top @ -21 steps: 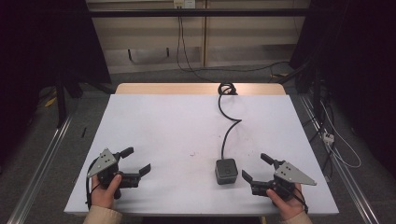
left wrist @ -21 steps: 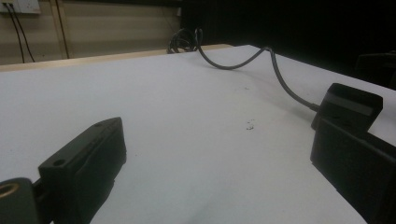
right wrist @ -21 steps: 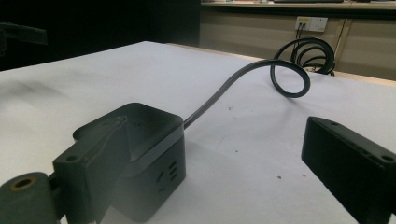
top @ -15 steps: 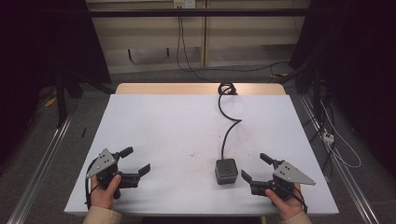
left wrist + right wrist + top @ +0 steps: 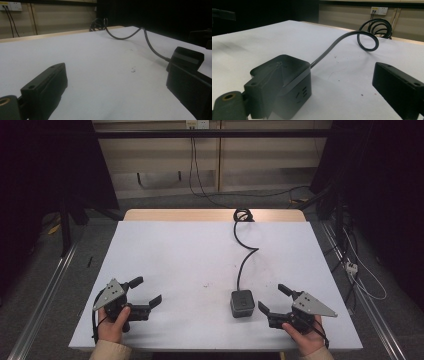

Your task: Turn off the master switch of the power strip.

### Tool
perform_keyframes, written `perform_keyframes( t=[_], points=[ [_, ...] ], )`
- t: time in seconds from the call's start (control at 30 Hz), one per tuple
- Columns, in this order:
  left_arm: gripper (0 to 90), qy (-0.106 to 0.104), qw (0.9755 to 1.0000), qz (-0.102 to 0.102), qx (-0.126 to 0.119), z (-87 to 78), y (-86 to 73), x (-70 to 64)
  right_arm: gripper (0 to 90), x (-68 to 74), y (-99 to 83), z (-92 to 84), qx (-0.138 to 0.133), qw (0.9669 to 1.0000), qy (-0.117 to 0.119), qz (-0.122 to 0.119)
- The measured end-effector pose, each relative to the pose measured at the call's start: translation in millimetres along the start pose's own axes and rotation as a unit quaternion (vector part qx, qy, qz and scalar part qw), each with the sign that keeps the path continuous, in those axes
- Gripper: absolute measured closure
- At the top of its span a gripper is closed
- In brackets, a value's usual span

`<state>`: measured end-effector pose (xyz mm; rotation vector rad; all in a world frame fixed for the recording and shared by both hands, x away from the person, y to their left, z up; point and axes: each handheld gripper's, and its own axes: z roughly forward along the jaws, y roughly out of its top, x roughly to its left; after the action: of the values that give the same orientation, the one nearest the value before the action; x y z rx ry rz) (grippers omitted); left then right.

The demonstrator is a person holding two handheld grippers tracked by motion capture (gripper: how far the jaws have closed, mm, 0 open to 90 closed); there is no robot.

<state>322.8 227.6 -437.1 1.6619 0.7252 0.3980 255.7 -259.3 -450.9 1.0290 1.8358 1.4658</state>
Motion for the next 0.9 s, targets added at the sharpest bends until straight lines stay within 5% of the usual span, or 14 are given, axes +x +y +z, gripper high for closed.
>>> perform_keyframes(
  t=[0.9],
  points=[
    [3.0, -0.003, 1.0, 0.003, -0.002, 0.0, 0.3, -0.4, 30.5, 9.9, 10.8, 8.9, 0.005, 0.9994, 0.033, 0.01]
  ],
)
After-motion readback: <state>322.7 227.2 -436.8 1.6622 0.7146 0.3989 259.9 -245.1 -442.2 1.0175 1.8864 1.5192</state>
